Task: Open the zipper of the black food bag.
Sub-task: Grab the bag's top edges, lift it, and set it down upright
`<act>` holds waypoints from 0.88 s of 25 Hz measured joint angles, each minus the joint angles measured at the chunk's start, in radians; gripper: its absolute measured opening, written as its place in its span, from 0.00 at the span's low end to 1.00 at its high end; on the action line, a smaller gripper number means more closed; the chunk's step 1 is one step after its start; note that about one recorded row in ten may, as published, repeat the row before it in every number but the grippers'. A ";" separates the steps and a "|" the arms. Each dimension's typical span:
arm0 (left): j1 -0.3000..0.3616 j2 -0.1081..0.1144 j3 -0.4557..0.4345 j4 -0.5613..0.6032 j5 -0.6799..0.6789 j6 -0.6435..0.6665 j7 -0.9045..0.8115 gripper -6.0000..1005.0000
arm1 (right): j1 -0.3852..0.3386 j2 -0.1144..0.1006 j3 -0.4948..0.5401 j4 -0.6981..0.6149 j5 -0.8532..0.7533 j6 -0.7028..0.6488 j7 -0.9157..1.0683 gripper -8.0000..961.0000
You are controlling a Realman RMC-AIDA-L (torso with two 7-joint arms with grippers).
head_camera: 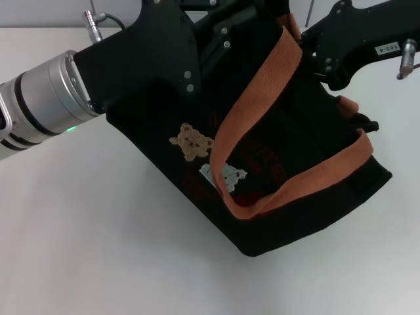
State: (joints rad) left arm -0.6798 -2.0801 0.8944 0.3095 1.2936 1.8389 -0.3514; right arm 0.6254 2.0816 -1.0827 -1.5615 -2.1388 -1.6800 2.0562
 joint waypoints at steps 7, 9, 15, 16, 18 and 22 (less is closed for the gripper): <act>-0.001 0.000 0.001 -0.018 -0.035 -0.014 0.007 0.11 | 0.007 -0.009 0.029 -0.019 -0.018 -0.135 -0.004 0.01; -0.001 0.000 0.001 -0.019 -0.036 -0.016 0.007 0.11 | 0.007 -0.012 0.042 -0.027 -0.024 -0.183 -0.007 0.01; -0.007 0.000 0.002 -0.023 -0.042 -0.025 0.007 0.11 | -0.022 -0.012 0.064 -0.073 -0.059 -0.305 -0.023 0.01; -0.008 0.000 0.002 -0.023 -0.043 -0.027 0.007 0.11 | -0.028 -0.010 0.072 -0.079 -0.062 -0.328 -0.030 0.01; -0.010 0.000 0.003 -0.024 -0.047 -0.029 0.008 0.11 | -0.047 -0.007 0.093 -0.095 -0.068 -0.408 -0.040 0.01; -0.006 0.000 0.004 -0.024 -0.059 -0.030 0.008 0.11 | -0.073 -0.007 0.105 -0.109 -0.071 -0.462 -0.046 0.01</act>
State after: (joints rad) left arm -0.6858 -2.0801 0.8987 0.2855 1.2345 1.8088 -0.3436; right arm 0.5523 2.0749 -0.9777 -1.6704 -2.2096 -2.1423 2.0101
